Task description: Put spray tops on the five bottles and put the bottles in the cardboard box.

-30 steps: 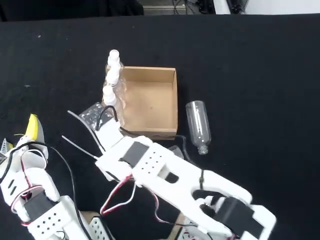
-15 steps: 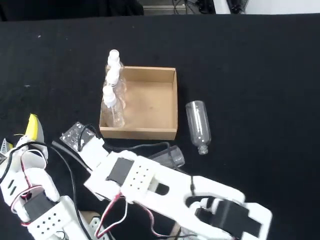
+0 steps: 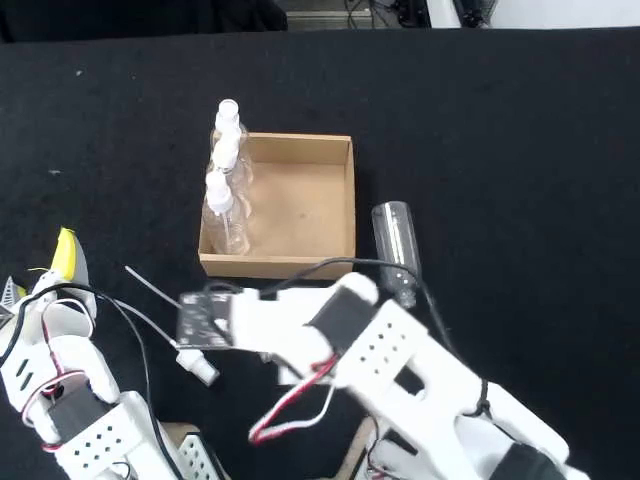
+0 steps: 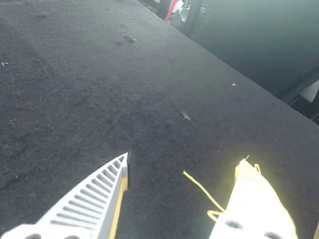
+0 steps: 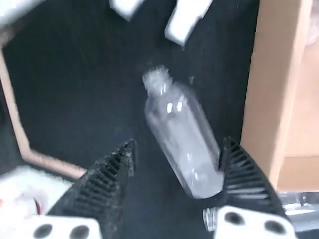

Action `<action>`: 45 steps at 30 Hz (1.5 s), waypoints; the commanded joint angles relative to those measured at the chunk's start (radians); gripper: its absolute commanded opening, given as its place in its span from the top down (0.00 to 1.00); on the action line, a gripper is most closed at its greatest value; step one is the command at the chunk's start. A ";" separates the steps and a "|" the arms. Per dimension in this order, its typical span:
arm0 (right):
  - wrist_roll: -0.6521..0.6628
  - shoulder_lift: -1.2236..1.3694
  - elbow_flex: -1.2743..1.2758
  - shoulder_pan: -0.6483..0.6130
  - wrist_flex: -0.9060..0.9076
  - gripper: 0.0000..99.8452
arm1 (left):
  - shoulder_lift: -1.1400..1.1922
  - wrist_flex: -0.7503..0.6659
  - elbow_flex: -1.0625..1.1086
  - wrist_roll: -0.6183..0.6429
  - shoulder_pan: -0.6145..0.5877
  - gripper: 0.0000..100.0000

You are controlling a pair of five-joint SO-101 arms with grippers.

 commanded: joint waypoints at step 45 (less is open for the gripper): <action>0.155 0.320 0.196 0.018 -0.457 0.75 | -0.003 -0.026 -0.045 0.009 -0.028 0.77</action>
